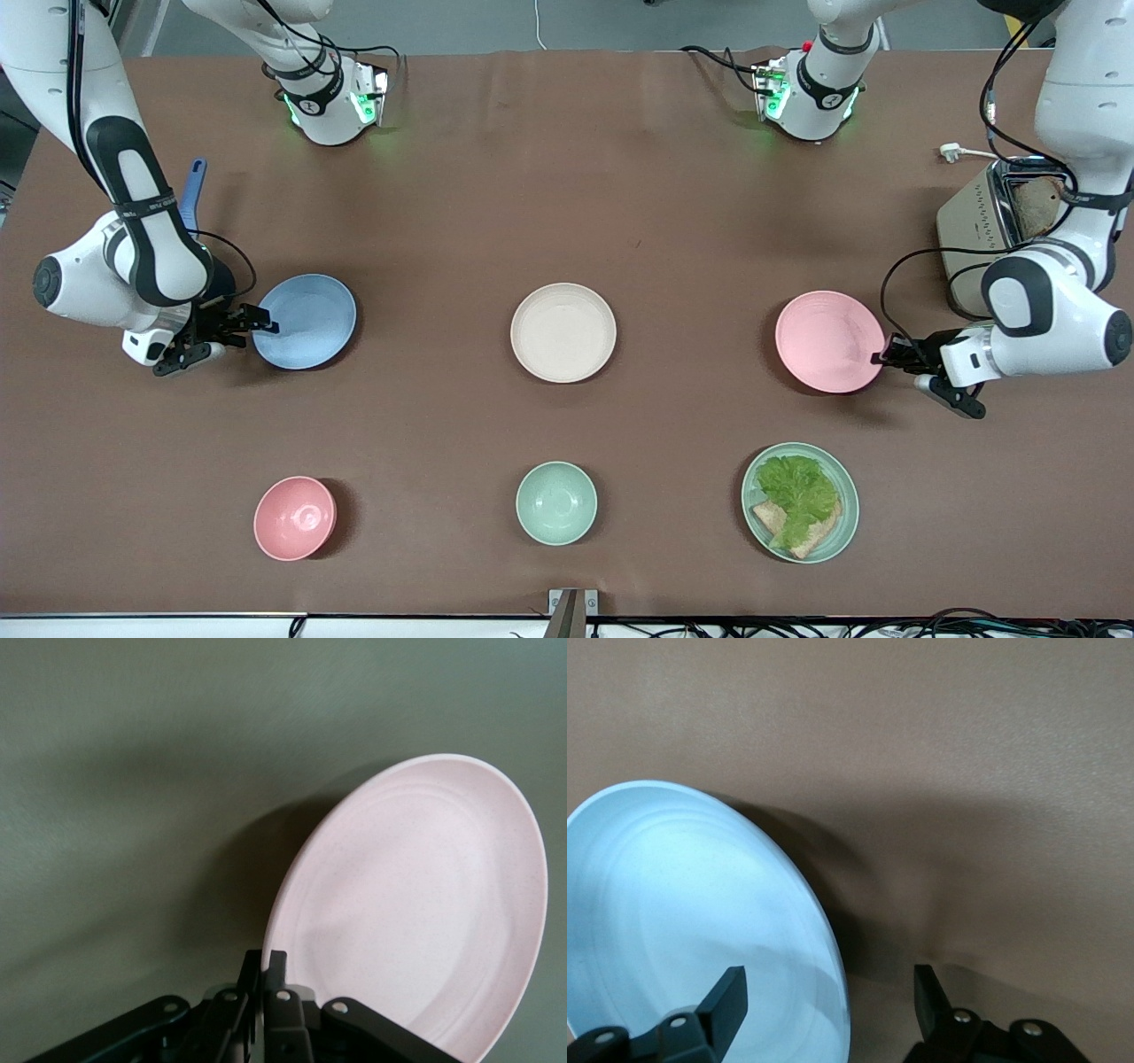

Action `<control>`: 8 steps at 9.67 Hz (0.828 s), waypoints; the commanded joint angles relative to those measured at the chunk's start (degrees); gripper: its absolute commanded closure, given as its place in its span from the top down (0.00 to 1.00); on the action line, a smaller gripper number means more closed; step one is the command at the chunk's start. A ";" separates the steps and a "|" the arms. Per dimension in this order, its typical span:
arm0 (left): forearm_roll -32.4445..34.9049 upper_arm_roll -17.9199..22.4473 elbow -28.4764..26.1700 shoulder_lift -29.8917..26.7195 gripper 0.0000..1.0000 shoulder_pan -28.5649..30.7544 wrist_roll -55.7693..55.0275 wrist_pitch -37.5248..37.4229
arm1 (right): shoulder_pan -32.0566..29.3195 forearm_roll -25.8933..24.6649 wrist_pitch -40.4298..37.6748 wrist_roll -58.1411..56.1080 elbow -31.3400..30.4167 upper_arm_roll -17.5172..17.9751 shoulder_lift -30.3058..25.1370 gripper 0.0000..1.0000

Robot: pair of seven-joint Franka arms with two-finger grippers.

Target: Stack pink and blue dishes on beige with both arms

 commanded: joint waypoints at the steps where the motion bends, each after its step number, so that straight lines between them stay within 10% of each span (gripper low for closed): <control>1: 0.08 -2.02 0.63 -7.10 0.00 -0.08 -3.48 -8.72 | 0.04 1.94 0.58 -1.85 -1.31 0.09 -0.36 0.58; 4: 2.88 -12.28 -1.91 -14.16 0.00 -3.14 -26.55 -10.61 | 0.04 2.55 0.40 -1.23 -0.96 0.09 -0.01 0.02; 8: 4.39 -14.25 -3.32 -10.50 0.00 -20.17 -51.44 2.62 | -0.31 2.73 -11.32 1.30 4.90 -0.61 -2.36 0.00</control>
